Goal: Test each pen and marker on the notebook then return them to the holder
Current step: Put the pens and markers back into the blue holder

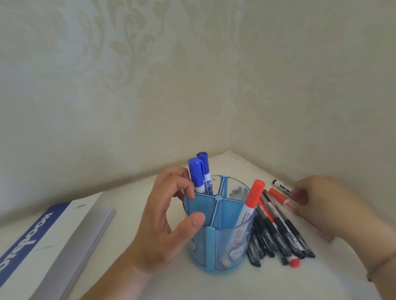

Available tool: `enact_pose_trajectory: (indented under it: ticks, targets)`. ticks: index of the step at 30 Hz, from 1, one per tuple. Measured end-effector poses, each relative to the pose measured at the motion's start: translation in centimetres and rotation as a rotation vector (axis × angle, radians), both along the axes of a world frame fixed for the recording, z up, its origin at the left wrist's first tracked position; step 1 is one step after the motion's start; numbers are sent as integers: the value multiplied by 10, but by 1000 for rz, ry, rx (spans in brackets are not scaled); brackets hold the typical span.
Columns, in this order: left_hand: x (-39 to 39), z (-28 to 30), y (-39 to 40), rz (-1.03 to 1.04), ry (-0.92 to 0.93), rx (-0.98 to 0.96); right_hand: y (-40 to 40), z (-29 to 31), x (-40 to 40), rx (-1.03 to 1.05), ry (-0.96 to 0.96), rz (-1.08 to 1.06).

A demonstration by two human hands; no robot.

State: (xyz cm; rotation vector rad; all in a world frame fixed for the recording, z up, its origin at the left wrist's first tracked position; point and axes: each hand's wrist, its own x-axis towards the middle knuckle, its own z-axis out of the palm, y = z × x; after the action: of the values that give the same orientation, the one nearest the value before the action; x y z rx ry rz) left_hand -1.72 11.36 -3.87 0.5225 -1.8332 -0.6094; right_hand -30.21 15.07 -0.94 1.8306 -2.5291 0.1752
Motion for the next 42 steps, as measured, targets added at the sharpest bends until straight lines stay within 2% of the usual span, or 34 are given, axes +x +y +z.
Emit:
enact_pose_trajectory:
  ticks: [3,5,7,10,11,12,13,14,17,21,22,23,25,27,28,30,31,33,38,42]
  targets:
    - [0,0,0,4,15,-14,-1,-2,7,24,95,-11]
    - [1,0,0,5,30,-20,-2,-3,8,-25,56,15]
    - [1,1,0,7,59,-31,-1,4,12,-297,-224,75]
    - [0,2,0,-3,111,-43,17,31,34,-887,-970,276]
    - [0,2,1,-17,121,-28,27,40,44,-993,-1190,404]
    - [-1,2,1,-37,125,-3,35,45,53,-1039,-1309,545]
    - [-2,2,2,-64,125,24,40,46,61,-1052,-1341,661]
    - [-2,2,2,-92,122,51,43,44,68,-1046,-1329,736]
    - [-3,1,3,-129,84,85,43,33,78,-957,-1188,776]
    - [-2,2,4,-44,39,55,41,24,75,-777,-662,766]
    - [-1,2,5,-34,30,48,41,23,75,-766,-603,789]
    - [0,3,6,-31,23,49,41,24,75,-758,-600,811]
    - [0,4,7,-28,13,70,35,25,69,-786,-722,763]
    - [0,4,8,-22,0,88,22,21,52,-820,-836,563]
    - [1,3,7,-17,-3,91,12,15,42,-748,-746,434]
    - [1,1,7,-15,0,93,-1,0,23,-415,-436,286]
    - [1,1,7,-21,1,92,-5,-6,19,-273,-356,236]
    - [1,0,6,-34,0,87,-6,-12,16,-129,-346,189]
    - [-1,3,4,-41,74,59,-6,-7,26,-277,-386,304]
    - [-4,4,7,-53,26,48,-3,-7,27,-98,-254,314]
